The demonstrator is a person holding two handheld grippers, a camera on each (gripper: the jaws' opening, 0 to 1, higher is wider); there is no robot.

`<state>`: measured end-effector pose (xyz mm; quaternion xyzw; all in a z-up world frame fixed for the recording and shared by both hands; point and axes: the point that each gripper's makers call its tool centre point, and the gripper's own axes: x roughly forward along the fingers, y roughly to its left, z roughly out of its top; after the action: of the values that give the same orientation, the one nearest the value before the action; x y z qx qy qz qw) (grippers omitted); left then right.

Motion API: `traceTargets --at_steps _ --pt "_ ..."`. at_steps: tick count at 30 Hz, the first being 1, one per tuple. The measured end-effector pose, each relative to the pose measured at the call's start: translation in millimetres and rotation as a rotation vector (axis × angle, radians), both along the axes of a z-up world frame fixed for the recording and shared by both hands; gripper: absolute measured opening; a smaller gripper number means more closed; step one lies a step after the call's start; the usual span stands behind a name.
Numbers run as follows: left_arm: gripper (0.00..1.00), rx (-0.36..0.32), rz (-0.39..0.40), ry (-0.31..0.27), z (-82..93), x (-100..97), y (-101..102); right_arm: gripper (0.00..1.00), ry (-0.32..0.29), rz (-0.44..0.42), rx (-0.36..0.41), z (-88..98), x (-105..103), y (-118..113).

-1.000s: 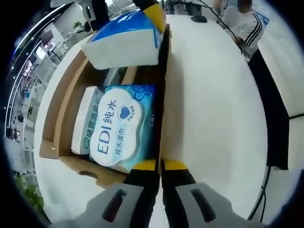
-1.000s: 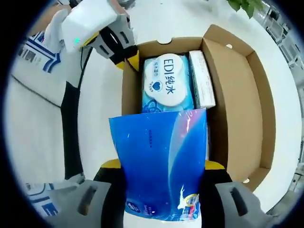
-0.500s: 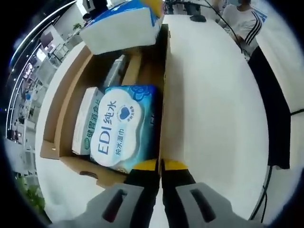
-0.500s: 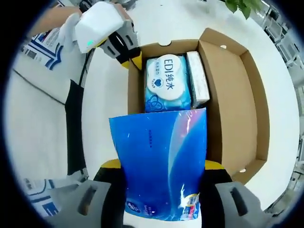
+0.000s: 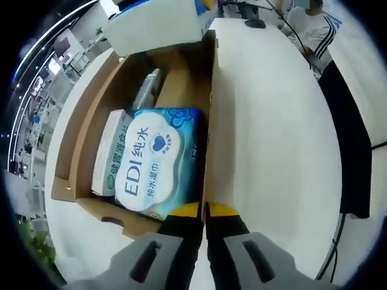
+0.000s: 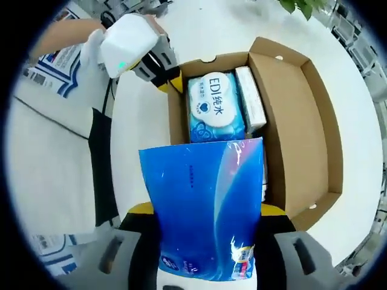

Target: Operate the shoe box by opening the lid, removing the specified soft item, and placing it in the target area until the item is outside and the box remains undamaged.

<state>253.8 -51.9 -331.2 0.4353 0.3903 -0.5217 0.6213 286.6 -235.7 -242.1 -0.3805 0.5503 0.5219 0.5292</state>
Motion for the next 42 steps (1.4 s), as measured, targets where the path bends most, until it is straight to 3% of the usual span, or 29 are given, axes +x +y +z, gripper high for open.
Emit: traceTargets --at_steps 4,13,24,30,42 --pt "0.01 -0.001 0.001 -0.002 0.0 -0.4 1 0.60 0.005 0.000 0.003 0.9 -4 1" --pt "0.01 -0.011 0.006 -0.007 -0.3 -2.3 1 0.60 0.002 0.008 0.036 22.2 -8 2" --pt "0.02 -0.003 0.016 -0.014 -1.2 -3.4 1 0.60 0.009 0.013 0.011 36.7 -9 -8" --pt "0.02 -0.008 0.015 -0.019 -0.8 -3.8 1 0.60 0.005 0.058 0.015 50.4 -13 -7" --pt "0.02 -0.010 0.020 -0.003 -1.7 -2.5 1 0.60 -0.022 0.058 -0.028 47.3 1 -45"
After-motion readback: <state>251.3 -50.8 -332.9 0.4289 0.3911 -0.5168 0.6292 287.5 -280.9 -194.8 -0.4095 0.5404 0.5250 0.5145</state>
